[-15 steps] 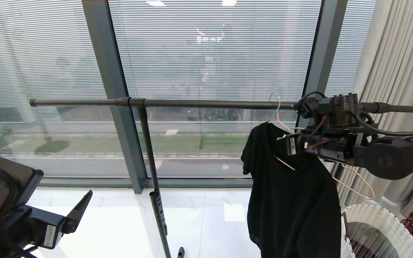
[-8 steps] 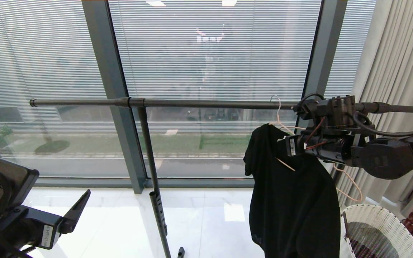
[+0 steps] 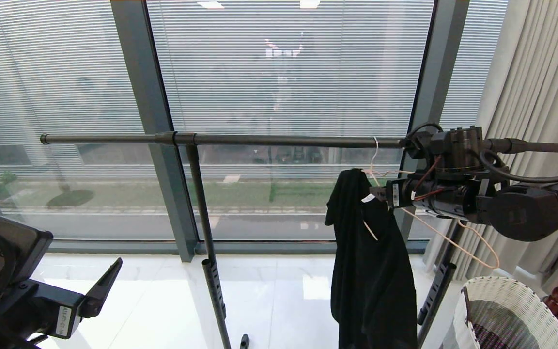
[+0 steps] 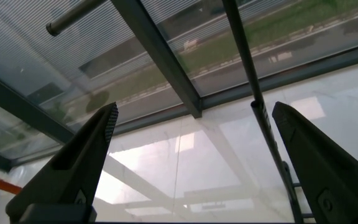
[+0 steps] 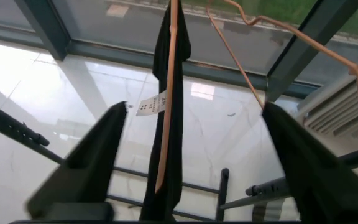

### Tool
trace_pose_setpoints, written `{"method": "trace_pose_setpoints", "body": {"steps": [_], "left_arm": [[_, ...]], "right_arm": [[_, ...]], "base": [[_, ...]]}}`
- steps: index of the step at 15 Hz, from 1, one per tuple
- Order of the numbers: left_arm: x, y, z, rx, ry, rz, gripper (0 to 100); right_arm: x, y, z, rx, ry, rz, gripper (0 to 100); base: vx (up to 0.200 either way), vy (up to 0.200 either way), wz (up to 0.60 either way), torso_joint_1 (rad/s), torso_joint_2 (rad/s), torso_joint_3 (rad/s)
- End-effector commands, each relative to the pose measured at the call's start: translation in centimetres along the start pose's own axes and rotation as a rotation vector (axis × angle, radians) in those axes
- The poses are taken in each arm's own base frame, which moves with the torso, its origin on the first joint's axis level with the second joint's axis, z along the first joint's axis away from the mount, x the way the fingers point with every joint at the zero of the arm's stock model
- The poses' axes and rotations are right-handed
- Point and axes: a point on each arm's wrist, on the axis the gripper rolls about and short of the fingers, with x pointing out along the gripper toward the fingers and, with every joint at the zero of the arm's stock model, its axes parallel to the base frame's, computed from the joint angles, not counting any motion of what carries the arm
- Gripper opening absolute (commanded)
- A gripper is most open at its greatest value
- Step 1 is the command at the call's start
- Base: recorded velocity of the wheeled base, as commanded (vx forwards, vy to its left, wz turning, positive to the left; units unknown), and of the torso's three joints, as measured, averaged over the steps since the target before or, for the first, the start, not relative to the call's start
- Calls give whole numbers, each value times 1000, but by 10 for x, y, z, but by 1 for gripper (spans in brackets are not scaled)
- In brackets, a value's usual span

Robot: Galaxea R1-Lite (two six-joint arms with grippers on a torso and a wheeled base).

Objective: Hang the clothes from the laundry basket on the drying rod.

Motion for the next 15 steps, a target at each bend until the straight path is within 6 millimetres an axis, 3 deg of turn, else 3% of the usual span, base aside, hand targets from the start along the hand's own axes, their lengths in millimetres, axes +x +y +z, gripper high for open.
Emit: {"method": "trace_pose_setpoints", "body": {"steps": [1,6,8,10,15], "left_arm": [[0,0,-1,2,4,0,100],[-6,4,-1,-15,-22,15,100],[-7,5,-2,-17,-25,15,100],[-7,5,-2,-16,-23,12,100],[-9,6,-2,-21,-35,16,100]], "right_arm": [[-13,0,8,16,-30,8,100],[-72,-7,35,52,-158,31,100],[-102,-11,32,45,-150,35,100],[-126,-15,22,35,-144,43,100],[-160,-19,11,24,-142,66,100]], "base": [[0,0,0,0,0,0],[0,0,0,0,0,0],[0,0,0,0,0,0],[0,-200,0,0,7,0],[0,-200,0,1,2,3]]}}
